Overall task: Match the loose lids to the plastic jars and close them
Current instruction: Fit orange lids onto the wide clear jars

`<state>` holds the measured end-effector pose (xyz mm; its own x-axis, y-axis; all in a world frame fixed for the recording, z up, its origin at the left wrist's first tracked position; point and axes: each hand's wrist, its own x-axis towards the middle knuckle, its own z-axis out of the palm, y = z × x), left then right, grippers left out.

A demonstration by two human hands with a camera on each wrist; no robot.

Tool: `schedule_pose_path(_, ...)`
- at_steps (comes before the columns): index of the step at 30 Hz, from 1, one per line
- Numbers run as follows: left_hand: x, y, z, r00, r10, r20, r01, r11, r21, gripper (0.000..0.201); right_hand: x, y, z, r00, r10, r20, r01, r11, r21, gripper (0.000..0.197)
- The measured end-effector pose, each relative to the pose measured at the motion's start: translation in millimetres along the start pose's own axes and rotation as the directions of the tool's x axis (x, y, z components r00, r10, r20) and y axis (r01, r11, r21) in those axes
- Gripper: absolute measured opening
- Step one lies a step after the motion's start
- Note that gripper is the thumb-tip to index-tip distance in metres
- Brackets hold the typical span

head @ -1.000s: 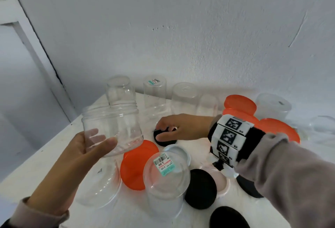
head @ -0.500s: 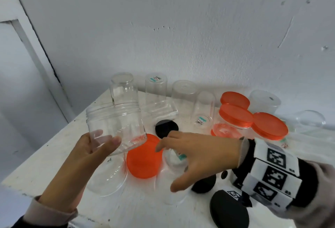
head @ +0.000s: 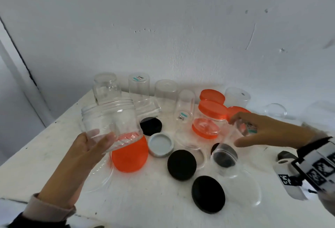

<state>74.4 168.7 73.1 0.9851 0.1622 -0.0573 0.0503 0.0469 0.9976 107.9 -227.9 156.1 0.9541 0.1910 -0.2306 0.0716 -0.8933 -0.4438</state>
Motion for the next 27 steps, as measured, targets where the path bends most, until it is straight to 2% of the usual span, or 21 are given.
schedule_pose_path(4,-3,-7,3,1.0,-0.017,0.013,0.017,1.0,0.008,0.098,-5,29,1,0.995,0.103,-0.006,-0.103,0.995,0.006,0.056)
schedule_pose_path(8,-9,-7,7,1.0,-0.011,0.018,0.011,1.0,-0.005,0.099,-5,55,-2,0.979,0.168,-0.119,-0.167,0.986,0.016,0.055)
schedule_pose_path(13,-17,-3,13,0.999,-0.003,0.044,0.003,1.0,-0.013,0.118,4,65,-5,0.955,0.247,-0.163,-0.241,0.969,0.053,0.056)
schedule_pose_path(19,-25,3,14,0.999,-0.009,0.044,0.01,1.0,-0.009,0.129,15,57,-8,0.944,0.271,-0.185,-0.282,0.959,-0.034,0.077)
schedule_pose_path(22,-27,4,11,1.0,-0.008,0.021,0.009,1.0,-0.023,0.13,16,42,-6,0.942,0.253,-0.219,-0.289,0.945,-0.155,0.089)
schedule_pose_path(24,-28,4,8,1.0,-0.009,0.008,0.009,0.999,-0.038,0.129,20,25,0,0.951,0.176,-0.255,-0.245,0.931,-0.271,0.082)
schedule_pose_path(27,-27,4,5,1.0,-0.009,-0.013,0.008,0.999,-0.038,0.13,32,-9,15,0.976,0.031,-0.216,-0.11,0.924,-0.366,0.078)
